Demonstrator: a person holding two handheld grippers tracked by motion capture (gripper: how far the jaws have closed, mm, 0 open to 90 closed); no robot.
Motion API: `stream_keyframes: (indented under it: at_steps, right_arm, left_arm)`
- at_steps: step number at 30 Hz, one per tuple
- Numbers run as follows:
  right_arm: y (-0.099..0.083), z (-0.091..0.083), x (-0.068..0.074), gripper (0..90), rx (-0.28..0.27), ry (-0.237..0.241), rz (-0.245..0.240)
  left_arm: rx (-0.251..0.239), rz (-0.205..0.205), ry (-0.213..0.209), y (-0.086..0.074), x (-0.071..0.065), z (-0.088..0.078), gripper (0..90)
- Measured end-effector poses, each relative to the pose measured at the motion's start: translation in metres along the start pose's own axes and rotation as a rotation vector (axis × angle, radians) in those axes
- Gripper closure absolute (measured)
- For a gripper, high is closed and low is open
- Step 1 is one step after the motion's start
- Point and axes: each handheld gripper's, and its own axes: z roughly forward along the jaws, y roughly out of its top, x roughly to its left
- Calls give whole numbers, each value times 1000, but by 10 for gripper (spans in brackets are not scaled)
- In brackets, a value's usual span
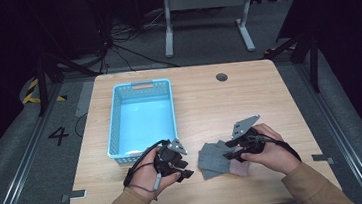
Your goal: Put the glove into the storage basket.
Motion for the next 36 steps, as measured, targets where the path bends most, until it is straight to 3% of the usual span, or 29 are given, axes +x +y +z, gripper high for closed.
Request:
stream_keyframes:
  at_steps: [8,12,14,18,21,22,24,25,27,36]
  right_arm:
    - [-22,-21,7,574,-40,-30,80]
    - [-33,-27,7,573,-25,-40,113]
    - [-42,-32,5,592,-11,-56,145]
    - [-50,-36,3,587,-12,-79,164]
    - [-61,-38,-2,587,-12,-123,177]
    - [-66,-38,-4,589,0,-112,185]
    - [-68,-38,-5,597,5,-121,186]
    - [-72,-40,-7,627,37,-141,186]
    - [-73,-40,-8,635,44,-134,195]
    - [-75,-31,-9,638,69,-104,147]
  left_arm:
    - [4,21,12,4,-1,12,653]
    - [-4,-4,23,7,-1,21,602]
    - [13,21,42,9,-1,23,589]
    - [20,27,39,9,0,23,599]
    - [33,29,39,7,2,25,616]
    - [36,30,41,6,3,25,634]
    - [27,22,45,5,4,27,638]
    - [23,22,37,5,5,28,662]
    - [26,24,36,5,5,29,668]
    - [33,9,61,4,7,42,669]
